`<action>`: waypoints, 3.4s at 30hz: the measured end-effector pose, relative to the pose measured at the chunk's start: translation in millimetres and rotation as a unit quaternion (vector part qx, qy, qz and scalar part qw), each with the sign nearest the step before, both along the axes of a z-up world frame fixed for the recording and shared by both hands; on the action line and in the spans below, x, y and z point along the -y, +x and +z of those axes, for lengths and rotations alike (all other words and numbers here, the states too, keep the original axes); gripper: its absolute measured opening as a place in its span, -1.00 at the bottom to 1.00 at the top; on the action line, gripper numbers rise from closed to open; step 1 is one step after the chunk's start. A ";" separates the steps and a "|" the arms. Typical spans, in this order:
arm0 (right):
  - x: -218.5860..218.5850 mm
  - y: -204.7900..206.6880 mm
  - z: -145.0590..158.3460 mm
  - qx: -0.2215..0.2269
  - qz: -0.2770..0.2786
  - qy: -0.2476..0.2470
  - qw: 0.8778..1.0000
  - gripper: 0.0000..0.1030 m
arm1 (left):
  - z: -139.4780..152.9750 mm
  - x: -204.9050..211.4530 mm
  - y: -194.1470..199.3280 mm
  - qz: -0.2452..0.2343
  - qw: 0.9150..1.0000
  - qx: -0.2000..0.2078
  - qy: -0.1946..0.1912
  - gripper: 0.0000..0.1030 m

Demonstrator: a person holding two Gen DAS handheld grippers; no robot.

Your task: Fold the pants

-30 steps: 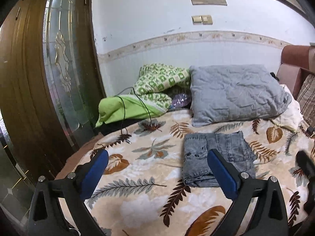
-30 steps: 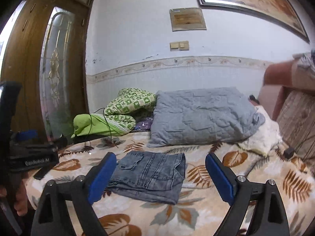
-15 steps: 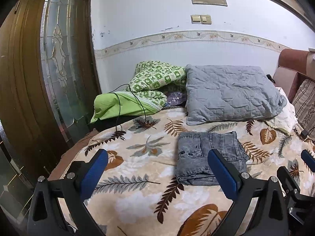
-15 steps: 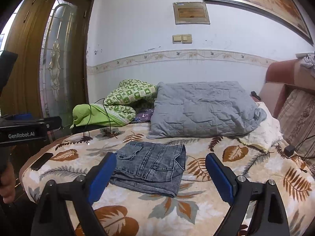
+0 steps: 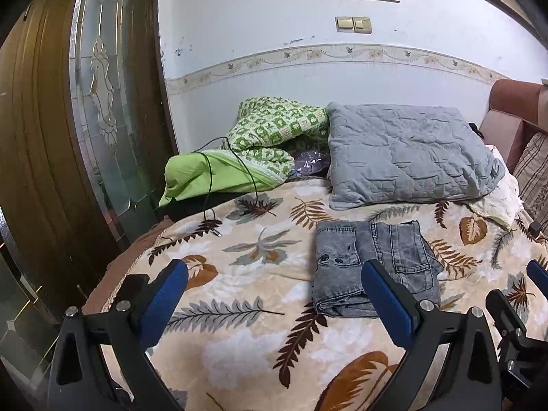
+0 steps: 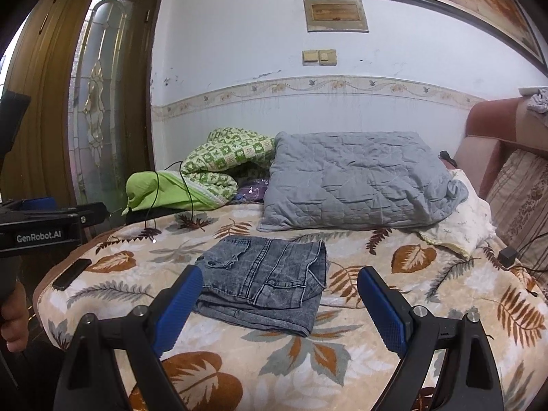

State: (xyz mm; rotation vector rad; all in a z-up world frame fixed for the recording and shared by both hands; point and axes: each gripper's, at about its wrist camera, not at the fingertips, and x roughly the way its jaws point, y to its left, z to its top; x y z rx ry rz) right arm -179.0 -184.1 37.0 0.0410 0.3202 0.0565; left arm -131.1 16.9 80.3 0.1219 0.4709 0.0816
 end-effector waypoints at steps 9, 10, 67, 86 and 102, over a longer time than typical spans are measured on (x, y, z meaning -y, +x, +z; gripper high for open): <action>-4.8 1.4 -3.4 -0.005 0.006 -0.006 1.000 0.82 | -6.2 -10.2 3.6 0.008 1.000 -0.011 -0.007 0.96; -4.8 1.4 -3.2 -0.005 0.006 -0.006 1.000 0.82 | -6.4 -10.7 3.7 0.008 1.000 -0.012 -0.008 0.96; -6.4 -0.1 -3.6 -0.006 0.005 -0.007 1.000 0.82 | 10.4 -8.6 -11.1 -0.022 0.999 -0.003 -0.031 0.96; -7.2 -1.1 -0.8 -0.001 0.002 -0.004 1.000 0.82 | 19.8 -7.2 -16.2 -0.029 0.999 0.006 -0.032 0.96; -7.8 -2.5 0.8 0.001 -0.002 -0.001 1.000 0.82 | 23.0 -8.3 -19.4 -0.036 0.999 0.007 -0.035 0.96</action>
